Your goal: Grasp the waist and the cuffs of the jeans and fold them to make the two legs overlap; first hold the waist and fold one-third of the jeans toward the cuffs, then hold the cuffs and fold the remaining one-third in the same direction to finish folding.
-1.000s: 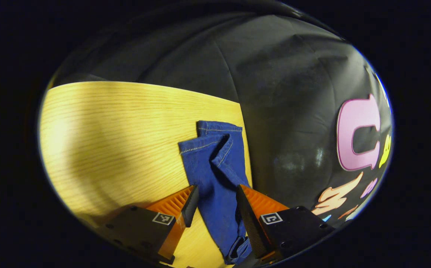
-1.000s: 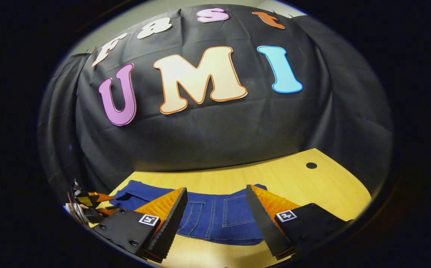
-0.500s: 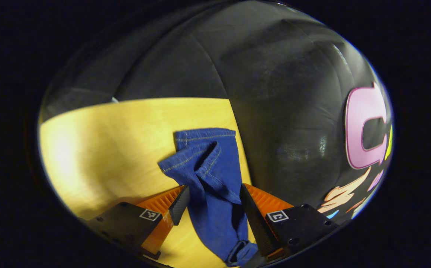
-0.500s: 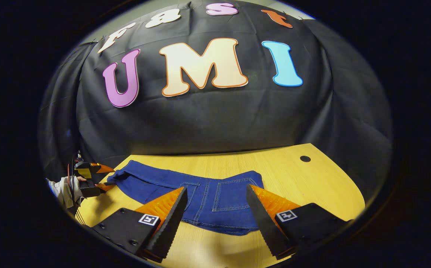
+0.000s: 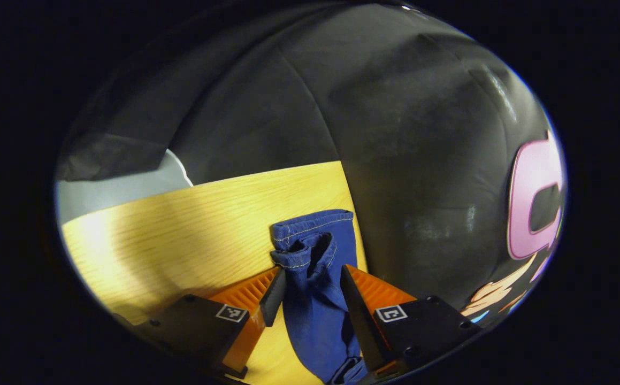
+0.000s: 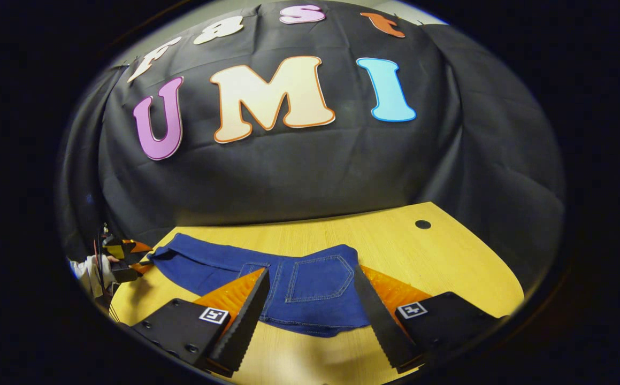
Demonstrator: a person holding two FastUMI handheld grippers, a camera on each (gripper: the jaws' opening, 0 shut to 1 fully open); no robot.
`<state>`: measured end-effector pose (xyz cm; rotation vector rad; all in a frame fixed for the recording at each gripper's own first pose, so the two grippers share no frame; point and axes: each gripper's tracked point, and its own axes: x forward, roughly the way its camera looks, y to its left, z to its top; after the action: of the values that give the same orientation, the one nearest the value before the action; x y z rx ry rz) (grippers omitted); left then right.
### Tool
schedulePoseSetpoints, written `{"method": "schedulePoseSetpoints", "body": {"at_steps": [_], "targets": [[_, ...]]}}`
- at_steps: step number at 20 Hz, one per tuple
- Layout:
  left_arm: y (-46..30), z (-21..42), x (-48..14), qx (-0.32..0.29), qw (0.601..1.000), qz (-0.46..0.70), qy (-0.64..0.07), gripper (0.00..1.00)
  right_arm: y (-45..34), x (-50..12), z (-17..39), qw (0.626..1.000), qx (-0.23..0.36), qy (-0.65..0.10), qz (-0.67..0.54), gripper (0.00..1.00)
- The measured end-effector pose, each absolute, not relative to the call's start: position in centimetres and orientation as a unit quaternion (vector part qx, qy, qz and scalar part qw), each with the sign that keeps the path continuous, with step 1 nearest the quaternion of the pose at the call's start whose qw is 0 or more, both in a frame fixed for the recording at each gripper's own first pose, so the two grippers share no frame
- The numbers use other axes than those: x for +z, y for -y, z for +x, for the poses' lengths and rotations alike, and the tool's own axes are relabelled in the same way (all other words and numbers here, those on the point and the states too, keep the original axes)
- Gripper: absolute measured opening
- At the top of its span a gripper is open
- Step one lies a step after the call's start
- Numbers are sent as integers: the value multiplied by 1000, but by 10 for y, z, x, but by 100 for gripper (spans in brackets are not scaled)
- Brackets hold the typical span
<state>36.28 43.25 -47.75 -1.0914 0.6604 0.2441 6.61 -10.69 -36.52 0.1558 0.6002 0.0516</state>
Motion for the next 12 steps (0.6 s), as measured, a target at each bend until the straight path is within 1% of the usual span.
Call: {"method": "schedulePoseSetpoints", "body": {"at_steps": [1, 2, 3, 4, 5, 6, 7, 8, 9, 10, 12], "targets": [[-429, 369, -486, 109, 803, -491, -319, 67, 107, -367, 65, 951, 25, -298, 74, 94], [-426, 374, -491, 99, 807, -482, -326, 55, 108, -369, 64, 951, 24, -301, 71, 98], [-424, 379, -495, 97, 810, -477, -328, 42, 109, -371, 63, 950, 22, -304, 69, 98], [-423, 384, -499, 96, 810, -474, -333, 38, 111, -373, 64, 949, 19, -306, 68, 98], [-418, 391, -499, 83, 810, -476, -333, 29, 112, -374, 64, 949, 17, -307, 68, 98], [-413, 396, -499, 68, 812, -477, -330, 17, 112, -375, 66, 948, 14, -309, 68, 98], [-411, 399, -494, 57, 811, -482, -326, 23, 113, -378, 66, 948, 13, -311, 69, 98], [-409, 403, -488, 49, 807, -491, -324, 12, 112, -379, 67, 947, 12, -312, 70, 98], [-406, 409, -487, 52, 805, -498, -319, 10, 111, -380, 67, 947, 13, -314, 71, 98], [-405, 405, -488, 53, 801, -499, -325, 1, 109, -379, 68, 946, 15, -314, 74, 98], [-403, 405, -479, 49, 800, -505, -320, 0, 110, -378, 70, 947, 17, -311, 76, 98]]}}
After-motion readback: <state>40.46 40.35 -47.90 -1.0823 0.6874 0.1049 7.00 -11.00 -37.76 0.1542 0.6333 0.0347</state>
